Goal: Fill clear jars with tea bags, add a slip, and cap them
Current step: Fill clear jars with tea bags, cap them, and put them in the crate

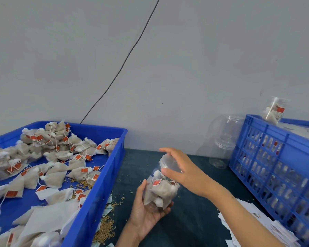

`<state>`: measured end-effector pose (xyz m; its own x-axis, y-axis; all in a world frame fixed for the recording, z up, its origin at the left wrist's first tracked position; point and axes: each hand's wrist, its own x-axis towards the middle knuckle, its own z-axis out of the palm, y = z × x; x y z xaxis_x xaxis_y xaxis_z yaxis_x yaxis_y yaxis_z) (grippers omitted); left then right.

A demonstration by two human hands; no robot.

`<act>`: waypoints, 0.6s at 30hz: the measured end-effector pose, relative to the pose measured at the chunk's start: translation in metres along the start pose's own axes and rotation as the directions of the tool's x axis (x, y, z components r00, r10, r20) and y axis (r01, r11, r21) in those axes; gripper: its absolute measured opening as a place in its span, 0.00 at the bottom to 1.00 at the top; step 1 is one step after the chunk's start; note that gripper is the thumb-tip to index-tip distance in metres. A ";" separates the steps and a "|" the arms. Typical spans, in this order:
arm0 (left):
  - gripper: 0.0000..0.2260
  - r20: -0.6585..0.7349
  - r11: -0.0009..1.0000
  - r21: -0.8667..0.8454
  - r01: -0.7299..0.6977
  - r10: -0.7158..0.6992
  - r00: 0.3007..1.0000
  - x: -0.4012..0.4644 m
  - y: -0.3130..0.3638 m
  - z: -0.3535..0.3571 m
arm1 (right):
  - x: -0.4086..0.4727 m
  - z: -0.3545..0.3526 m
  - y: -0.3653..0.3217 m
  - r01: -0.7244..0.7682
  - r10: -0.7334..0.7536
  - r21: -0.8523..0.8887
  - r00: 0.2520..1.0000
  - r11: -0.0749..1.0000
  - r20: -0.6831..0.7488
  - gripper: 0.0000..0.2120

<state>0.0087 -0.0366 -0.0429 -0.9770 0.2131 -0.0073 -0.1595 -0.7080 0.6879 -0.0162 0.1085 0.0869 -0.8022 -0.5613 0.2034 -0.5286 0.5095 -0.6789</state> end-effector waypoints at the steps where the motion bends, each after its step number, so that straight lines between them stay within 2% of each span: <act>1: 0.25 0.000 1.000 0.024 -0.010 0.010 1.000 0.000 0.001 0.001 | 0.002 0.002 0.001 -0.027 0.026 -0.027 0.999 0.999 -0.030 0.19; 3: 0.22 0.003 0.998 0.055 -0.043 0.043 0.999 -0.002 0.003 0.004 | 0.005 0.006 0.003 -0.129 0.118 -0.106 0.987 0.986 -0.107 0.18; 5: 0.22 -0.005 0.995 0.068 -0.074 0.074 0.997 -0.003 0.004 0.007 | 0.005 0.007 0.003 -0.226 0.210 -0.129 0.970 0.966 -0.124 0.25; 6: 0.22 -0.012 0.995 0.059 -0.080 0.081 0.997 -0.003 0.004 0.006 | 0.003 0.007 0.003 -0.212 0.201 -0.118 0.974 0.970 -0.101 0.29; 7: 0.22 -0.021 0.996 0.043 -0.078 0.079 0.997 -0.003 0.004 0.005 | 0.000 0.007 0.003 -0.147 0.141 -0.102 0.988 0.984 -0.065 0.31; 9: 0.23 -0.032 0.998 -0.001 -0.061 0.061 0.998 -0.002 0.003 0.003 | -0.006 0.005 0.003 0.070 -0.070 -0.118 0.998 0.991 0.004 0.28; 12: 0.27 -0.019 0.998 -0.061 -0.020 0.019 1.000 0.000 0.002 0.000 | -0.012 0.001 0.000 0.285 -0.288 -0.269 0.957 0.920 0.029 0.23; 15: 0.29 0.005 0.998 -0.062 0.004 -0.004 1.000 0.001 0.001 -0.001 | -0.012 -0.001 -0.004 0.314 -0.335 -0.377 0.942 0.872 0.010 0.22; 18: 0.28 -0.015 0.999 -0.039 -0.022 0.022 1.000 0.001 0.001 -0.001 | -0.007 0.003 -0.003 0.158 -0.210 -0.446 0.975 0.881 -0.069 0.24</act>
<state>0.0078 -0.0378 -0.0424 -0.9823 0.1875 -0.0034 -0.1432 -0.7380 0.6594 -0.0082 0.1095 0.0851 -0.6907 -0.6092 0.3897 -0.7161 0.6512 -0.2512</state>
